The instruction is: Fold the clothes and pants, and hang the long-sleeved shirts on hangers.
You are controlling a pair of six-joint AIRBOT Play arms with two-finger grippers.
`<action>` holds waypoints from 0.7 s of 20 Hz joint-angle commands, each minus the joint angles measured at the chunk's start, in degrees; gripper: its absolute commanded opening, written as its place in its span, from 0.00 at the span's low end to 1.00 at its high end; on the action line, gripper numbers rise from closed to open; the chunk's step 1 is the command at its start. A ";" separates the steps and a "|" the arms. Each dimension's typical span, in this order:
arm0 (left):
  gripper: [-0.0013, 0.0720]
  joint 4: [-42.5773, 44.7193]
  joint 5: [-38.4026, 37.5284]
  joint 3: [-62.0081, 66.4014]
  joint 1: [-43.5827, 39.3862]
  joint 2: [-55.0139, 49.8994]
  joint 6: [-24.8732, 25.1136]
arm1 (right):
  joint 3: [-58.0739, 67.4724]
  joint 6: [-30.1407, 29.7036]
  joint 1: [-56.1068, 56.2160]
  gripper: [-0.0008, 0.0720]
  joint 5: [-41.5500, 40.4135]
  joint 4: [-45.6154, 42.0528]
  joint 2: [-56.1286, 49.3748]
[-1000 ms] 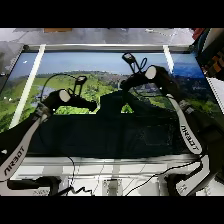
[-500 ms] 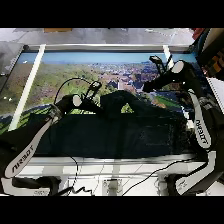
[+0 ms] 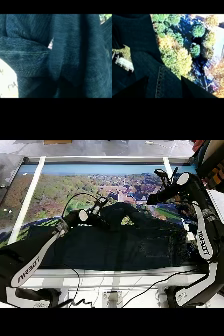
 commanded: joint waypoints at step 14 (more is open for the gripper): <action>0.05 -0.04 19.04 12.13 14.73 20.70 -14.82 | -0.02 2.89 -16.87 0.28 8.90 -5.84 6.93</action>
